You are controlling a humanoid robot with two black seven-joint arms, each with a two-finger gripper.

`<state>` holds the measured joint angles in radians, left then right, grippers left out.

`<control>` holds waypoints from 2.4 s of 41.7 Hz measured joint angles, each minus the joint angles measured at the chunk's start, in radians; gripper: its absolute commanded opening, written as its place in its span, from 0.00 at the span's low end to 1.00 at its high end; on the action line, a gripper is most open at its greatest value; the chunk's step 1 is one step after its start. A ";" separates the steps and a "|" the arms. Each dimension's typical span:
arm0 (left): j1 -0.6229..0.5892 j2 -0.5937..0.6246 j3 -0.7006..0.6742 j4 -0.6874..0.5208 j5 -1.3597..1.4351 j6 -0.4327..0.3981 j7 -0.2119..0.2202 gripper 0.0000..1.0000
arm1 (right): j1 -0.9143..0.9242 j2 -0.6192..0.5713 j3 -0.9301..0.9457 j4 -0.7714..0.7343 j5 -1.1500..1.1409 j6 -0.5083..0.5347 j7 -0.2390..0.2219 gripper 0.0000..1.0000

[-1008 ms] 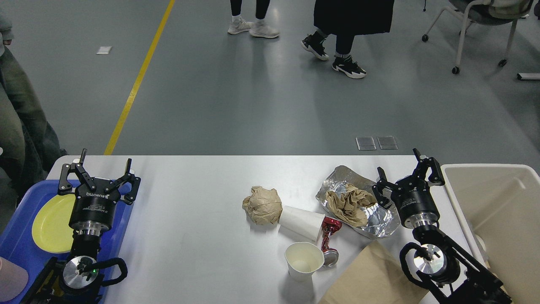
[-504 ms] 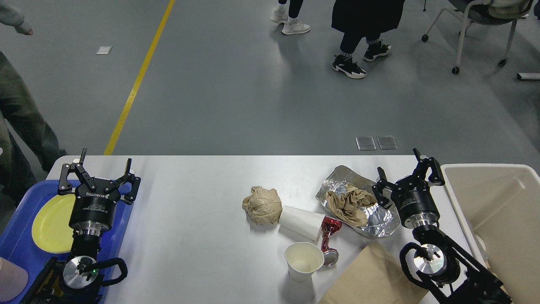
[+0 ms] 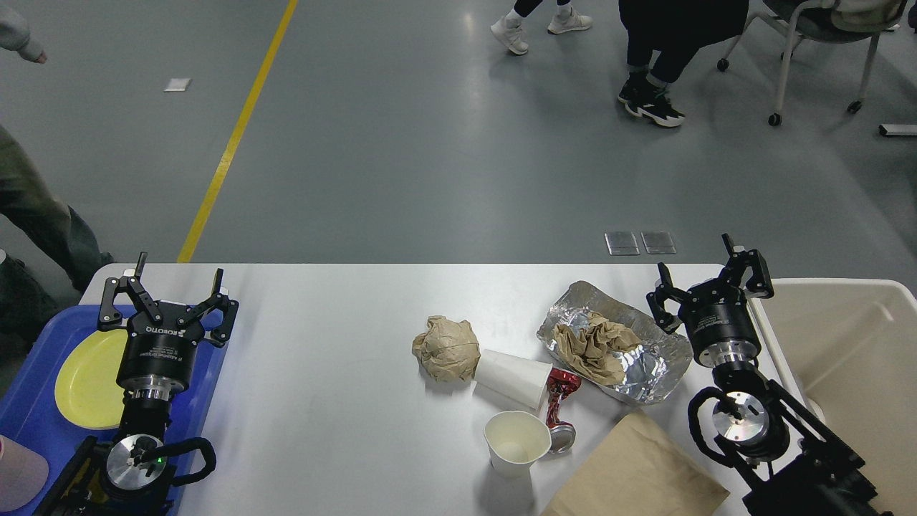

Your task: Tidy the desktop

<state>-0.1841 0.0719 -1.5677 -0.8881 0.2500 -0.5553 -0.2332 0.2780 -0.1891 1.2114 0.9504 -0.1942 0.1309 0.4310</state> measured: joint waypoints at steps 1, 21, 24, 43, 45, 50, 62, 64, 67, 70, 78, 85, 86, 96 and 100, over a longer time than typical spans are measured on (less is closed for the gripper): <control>0.000 0.000 0.000 0.000 0.000 0.000 0.000 0.96 | 0.000 -0.004 0.002 0.000 0.002 -0.001 0.000 1.00; 0.000 0.000 0.000 0.001 -0.001 -0.001 0.002 0.96 | -0.021 -0.066 -0.021 -0.010 0.010 0.011 -0.032 1.00; 0.000 0.000 0.000 0.002 -0.001 -0.001 0.002 0.96 | -0.025 -0.065 -0.036 -0.009 0.010 0.010 -0.043 1.00; 0.000 0.000 0.000 0.002 -0.001 -0.001 0.001 0.96 | -0.027 -0.067 -0.063 -0.008 0.010 0.002 -0.054 1.00; 0.000 0.000 0.000 0.002 -0.001 -0.001 0.001 0.96 | -0.026 -0.067 -0.060 -0.009 0.010 0.003 -0.052 1.00; 0.000 0.000 0.000 0.002 -0.001 -0.001 0.001 0.96 | -0.027 -0.067 -0.068 -0.004 0.010 0.014 -0.049 1.00; 0.000 0.000 0.000 0.002 -0.001 -0.002 0.001 0.96 | -0.019 -0.093 -0.079 -0.005 0.013 0.072 -0.043 1.00; 0.000 0.000 0.000 0.002 -0.001 -0.002 0.001 0.96 | -0.015 -0.098 -0.081 -0.005 0.013 0.077 -0.041 1.00; 0.000 0.000 0.000 0.002 -0.001 -0.002 0.001 0.96 | 0.006 -0.132 -0.102 -0.002 0.015 0.088 -0.039 1.00; 0.000 0.000 0.000 0.002 -0.001 -0.002 0.001 0.96 | 0.049 -0.218 -0.174 0.000 0.016 0.113 -0.038 1.00; 0.000 0.000 0.000 0.002 -0.001 -0.002 0.001 0.96 | 0.204 -0.366 -0.443 -0.003 0.017 0.140 -0.038 1.00; 0.000 0.000 0.000 0.002 -0.001 -0.002 0.001 0.96 | 0.437 -0.496 -0.804 -0.007 0.018 0.141 -0.038 1.00; 0.000 0.000 0.000 0.002 -0.001 -0.002 0.001 0.96 | 0.477 -0.510 -0.868 -0.007 0.018 0.141 -0.038 1.00; 0.000 0.000 0.000 0.002 -0.001 -0.002 0.001 0.96 | 0.963 -0.535 -1.563 -0.005 0.039 0.140 -0.040 1.00; 0.000 0.000 0.000 0.002 -0.001 -0.002 0.001 0.96 | 1.136 -0.476 -1.840 0.001 0.066 0.155 -0.040 1.00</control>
<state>-0.1841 0.0722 -1.5678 -0.8866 0.2491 -0.5568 -0.2319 1.4144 -0.6649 -0.6286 0.9516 -0.1285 0.2856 0.3910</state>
